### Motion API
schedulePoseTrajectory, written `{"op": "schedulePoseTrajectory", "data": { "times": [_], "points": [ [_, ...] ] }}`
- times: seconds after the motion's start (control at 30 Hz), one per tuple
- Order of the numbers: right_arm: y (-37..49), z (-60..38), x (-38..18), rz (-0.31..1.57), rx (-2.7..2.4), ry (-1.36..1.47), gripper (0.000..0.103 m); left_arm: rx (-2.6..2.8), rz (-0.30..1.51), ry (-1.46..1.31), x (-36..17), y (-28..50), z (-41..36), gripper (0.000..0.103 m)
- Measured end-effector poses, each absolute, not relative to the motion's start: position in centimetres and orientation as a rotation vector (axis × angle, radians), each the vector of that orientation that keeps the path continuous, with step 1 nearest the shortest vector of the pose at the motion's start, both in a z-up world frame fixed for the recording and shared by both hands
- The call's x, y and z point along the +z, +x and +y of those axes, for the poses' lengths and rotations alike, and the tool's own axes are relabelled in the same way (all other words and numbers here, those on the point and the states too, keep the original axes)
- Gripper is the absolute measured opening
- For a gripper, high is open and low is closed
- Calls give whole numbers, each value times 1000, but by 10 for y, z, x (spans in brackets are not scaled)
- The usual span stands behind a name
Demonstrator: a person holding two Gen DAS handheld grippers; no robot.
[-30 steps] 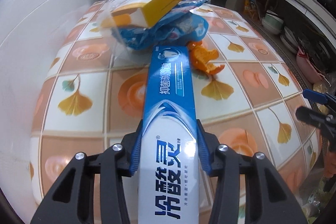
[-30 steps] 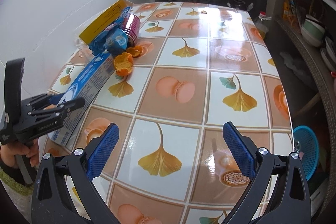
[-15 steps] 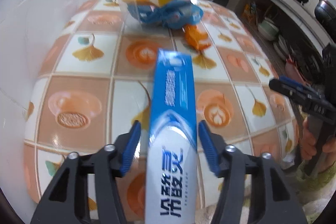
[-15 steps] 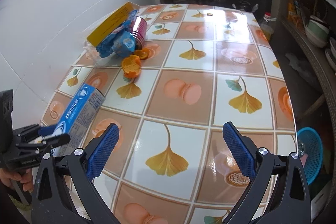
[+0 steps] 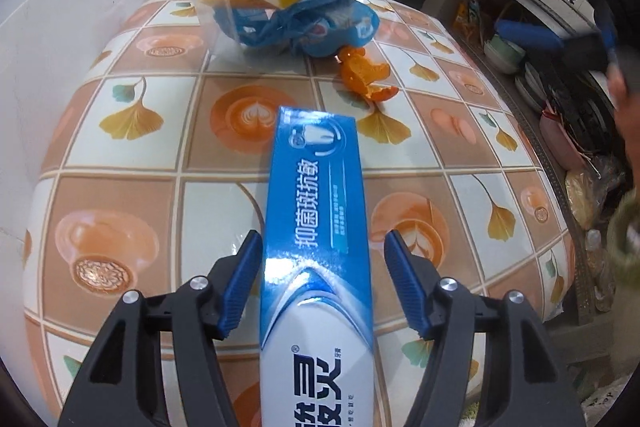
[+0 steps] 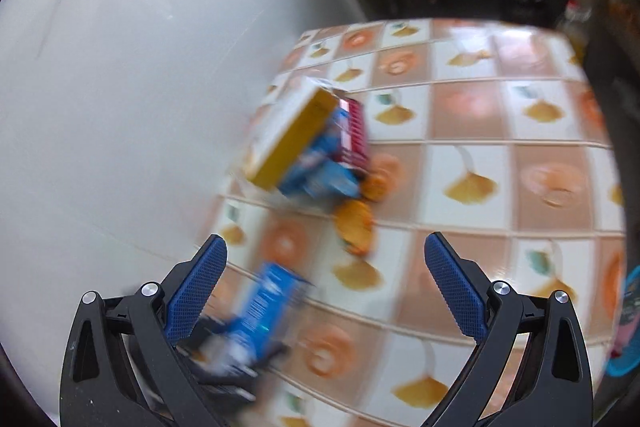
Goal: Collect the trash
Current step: 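Grasp the yellow-and-white medicine box with the right gripper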
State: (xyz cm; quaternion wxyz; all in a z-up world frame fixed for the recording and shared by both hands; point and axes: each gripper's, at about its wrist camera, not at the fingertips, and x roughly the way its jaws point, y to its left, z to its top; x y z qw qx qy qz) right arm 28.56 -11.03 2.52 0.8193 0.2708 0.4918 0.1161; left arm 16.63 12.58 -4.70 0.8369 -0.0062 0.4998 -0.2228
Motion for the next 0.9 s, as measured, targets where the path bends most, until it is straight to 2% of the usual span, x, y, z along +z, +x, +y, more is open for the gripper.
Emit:
{"op": "schedulePoseTrajectory", "data": {
  "times": [0.17, 0.33, 0.7, 0.9],
  "points": [
    [339, -94, 30, 1094, 242, 637, 95, -467, 1037, -52, -48, 165, 134, 53],
    [370, -85, 25, 1132, 248, 733, 95, -469, 1028, -104, -49, 164, 144, 50],
    [402, -79, -21, 1253, 146, 832, 75, -490, 1019, -152, -49, 163, 153, 49],
    [413, -84, -28, 1244, 103, 861, 69, -498, 1019, -169, -49, 163, 155, 49]
  ]
}}
